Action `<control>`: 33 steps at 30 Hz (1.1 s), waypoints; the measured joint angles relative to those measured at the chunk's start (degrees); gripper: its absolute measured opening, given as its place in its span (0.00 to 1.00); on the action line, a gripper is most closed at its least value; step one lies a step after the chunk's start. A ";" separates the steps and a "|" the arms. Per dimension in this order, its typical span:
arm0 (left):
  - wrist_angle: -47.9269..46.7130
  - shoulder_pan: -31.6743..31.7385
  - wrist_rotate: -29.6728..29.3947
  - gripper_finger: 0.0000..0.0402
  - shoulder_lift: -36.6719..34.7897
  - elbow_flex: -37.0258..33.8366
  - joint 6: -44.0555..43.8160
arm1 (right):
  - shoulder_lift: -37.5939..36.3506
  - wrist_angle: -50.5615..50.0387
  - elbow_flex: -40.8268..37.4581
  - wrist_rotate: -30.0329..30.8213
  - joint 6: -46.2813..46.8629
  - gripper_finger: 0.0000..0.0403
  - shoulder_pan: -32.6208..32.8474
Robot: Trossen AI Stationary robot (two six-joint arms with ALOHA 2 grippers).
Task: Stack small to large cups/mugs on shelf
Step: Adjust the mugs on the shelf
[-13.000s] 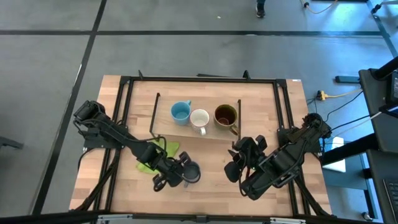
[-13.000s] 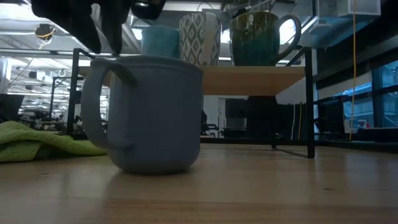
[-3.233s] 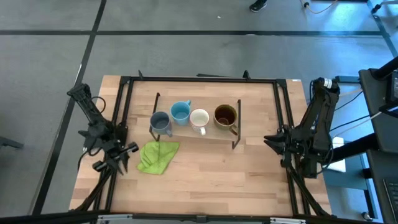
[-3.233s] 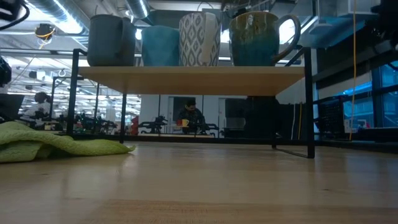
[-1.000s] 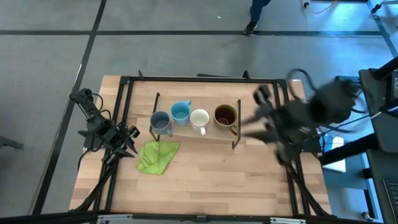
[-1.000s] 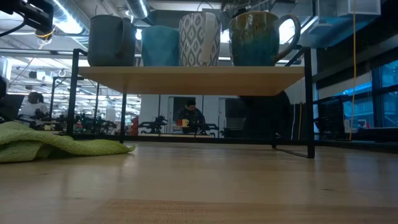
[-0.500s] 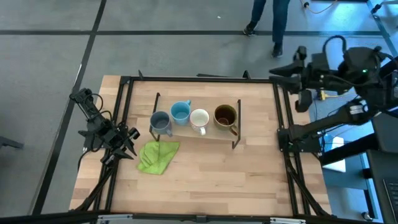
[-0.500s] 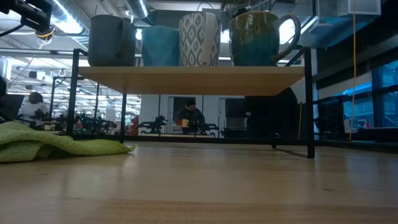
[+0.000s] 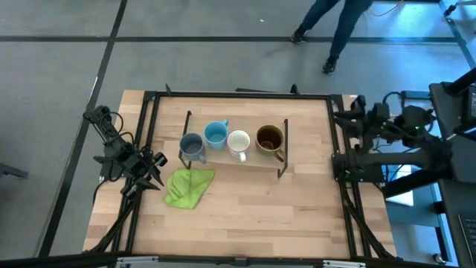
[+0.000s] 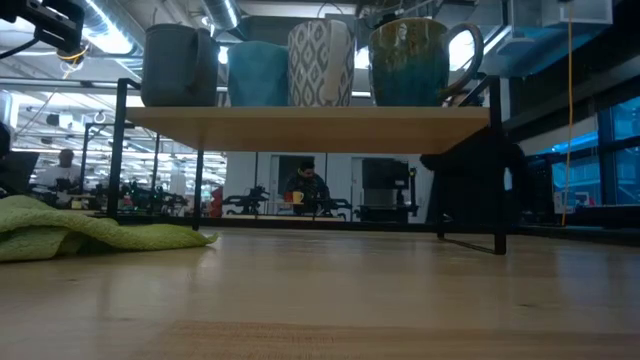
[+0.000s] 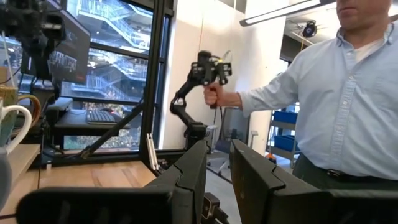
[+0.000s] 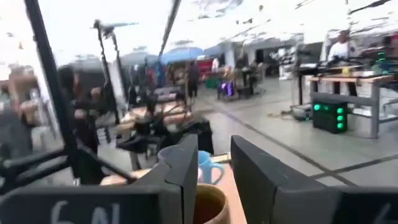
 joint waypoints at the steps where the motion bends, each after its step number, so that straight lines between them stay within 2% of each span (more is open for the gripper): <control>1: 0.00 0.00 -0.04 0.17 0.00 0.00 -0.27 | -2.88 -0.16 -1.56 0.63 0.47 0.24 -0.01; 4: -0.02 0.00 -0.09 0.17 0.00 0.00 -0.85 | -10.68 -1.97 -5.07 1.61 2.57 0.24 0.00; 8: -0.04 0.00 -0.15 0.17 0.00 0.00 -1.03 | -17.29 -4.70 -11.52 2.78 3.15 0.24 0.00; 11: -0.23 0.00 -0.22 0.17 0.00 0.00 -0.95 | -16.93 -5.16 -14.39 4.68 2.35 0.24 0.01; 15: -0.26 0.00 -1.11 0.17 0.00 0.00 -0.98 | -17.12 -0.24 -21.11 6.70 1.73 0.24 0.00; 17: -0.52 0.00 -1.88 0.17 0.00 0.00 -0.89 | -17.23 5.93 -25.14 8.86 2.72 0.24 -0.02; 23: -0.49 0.00 -1.88 0.17 0.00 0.00 -0.99 | -17.23 19.11 -35.23 9.33 2.45 0.24 0.00; 27: -0.13 0.00 -1.88 0.17 0.00 0.00 -1.92 | -17.23 17.56 -38.23 9.45 4.54 0.24 0.00; 33: -0.07 0.00 -1.62 0.17 0.00 0.00 -2.45 | -17.27 14.06 -38.76 12.44 5.06 0.24 0.00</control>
